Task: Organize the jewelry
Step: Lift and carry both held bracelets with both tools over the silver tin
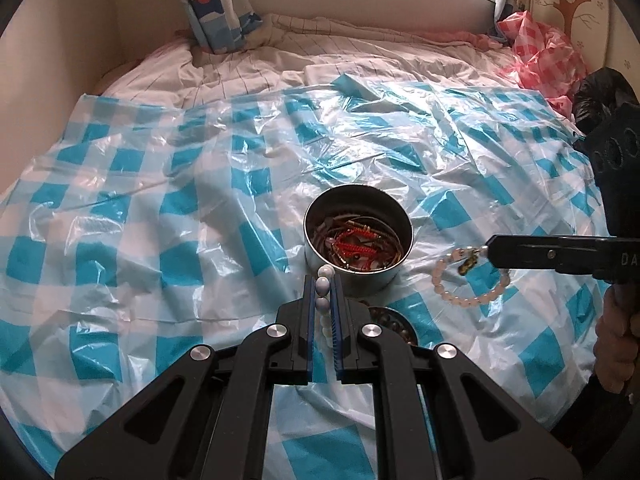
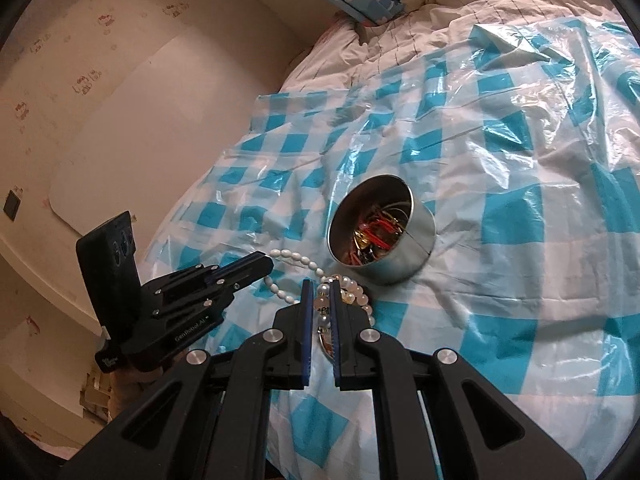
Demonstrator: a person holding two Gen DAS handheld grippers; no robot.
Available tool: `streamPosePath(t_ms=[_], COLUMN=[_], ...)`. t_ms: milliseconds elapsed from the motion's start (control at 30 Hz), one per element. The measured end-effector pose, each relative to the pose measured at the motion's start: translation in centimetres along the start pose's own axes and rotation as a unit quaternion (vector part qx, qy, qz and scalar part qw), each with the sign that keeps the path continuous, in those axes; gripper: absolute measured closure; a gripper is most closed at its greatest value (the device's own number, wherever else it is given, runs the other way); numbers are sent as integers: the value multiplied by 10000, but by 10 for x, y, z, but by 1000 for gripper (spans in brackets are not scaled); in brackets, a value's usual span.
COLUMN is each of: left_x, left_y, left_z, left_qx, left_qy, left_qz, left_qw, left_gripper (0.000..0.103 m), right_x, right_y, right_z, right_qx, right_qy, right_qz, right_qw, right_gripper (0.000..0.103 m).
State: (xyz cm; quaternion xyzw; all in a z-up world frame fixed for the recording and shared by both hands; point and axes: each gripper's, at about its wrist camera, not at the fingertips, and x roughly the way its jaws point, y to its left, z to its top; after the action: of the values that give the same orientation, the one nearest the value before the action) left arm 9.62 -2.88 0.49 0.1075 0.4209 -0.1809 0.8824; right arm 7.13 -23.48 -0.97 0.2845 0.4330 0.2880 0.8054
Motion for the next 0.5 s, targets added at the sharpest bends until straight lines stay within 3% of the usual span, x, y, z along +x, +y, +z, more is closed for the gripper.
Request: streamPosePath(t_ms=[500], left_x=[1], left_y=[-6], left_z=[7], left_qx=[54], left_qy=[-98], left_qz=[-19], left_qw=[9999], left_gripper=[96], right_x=[10], right_y=[3], right_z=[8], right_qx=[48], right_qy=[-56], right_qz=[199], right_qw=[9998], right_gripper=[94])
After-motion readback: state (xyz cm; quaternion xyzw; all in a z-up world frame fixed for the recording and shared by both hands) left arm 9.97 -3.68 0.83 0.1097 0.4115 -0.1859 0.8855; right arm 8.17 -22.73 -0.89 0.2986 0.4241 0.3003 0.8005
